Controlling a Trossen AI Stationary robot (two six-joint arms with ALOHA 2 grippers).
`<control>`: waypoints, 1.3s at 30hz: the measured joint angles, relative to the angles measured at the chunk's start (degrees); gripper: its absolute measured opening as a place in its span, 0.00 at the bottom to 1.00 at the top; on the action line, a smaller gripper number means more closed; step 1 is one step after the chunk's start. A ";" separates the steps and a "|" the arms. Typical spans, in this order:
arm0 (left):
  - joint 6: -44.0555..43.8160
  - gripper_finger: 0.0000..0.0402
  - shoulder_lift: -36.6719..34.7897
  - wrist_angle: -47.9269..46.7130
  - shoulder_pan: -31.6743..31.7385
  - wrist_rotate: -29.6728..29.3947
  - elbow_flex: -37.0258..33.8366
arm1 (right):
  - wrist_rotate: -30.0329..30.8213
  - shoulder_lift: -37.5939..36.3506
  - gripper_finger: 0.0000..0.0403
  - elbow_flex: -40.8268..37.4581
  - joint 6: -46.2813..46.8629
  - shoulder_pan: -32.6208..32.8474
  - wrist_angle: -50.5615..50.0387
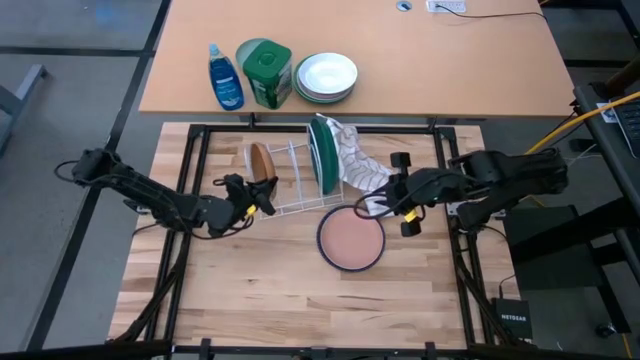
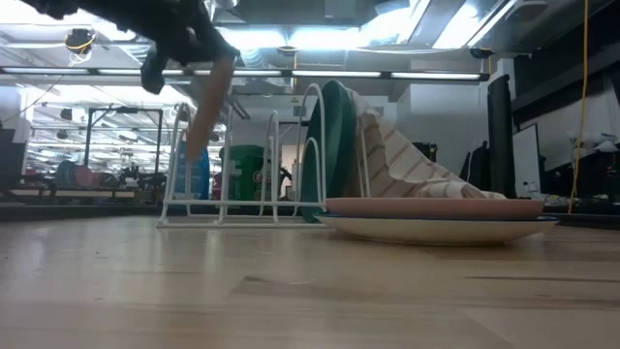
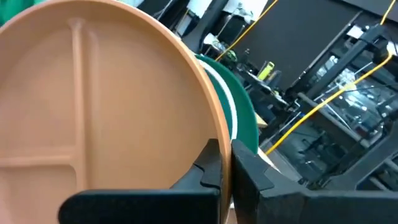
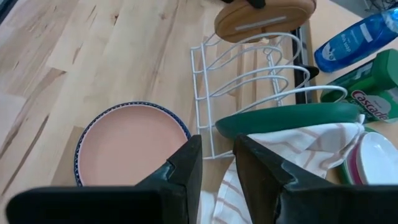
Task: Sort dishes
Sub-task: Put the brown plate into the dish rack
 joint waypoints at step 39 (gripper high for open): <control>-7.65 0.29 0.10 -11.78 4.77 4.87 -2.78 | -1.11 1.08 0.25 -0.02 0.24 0.00 -0.22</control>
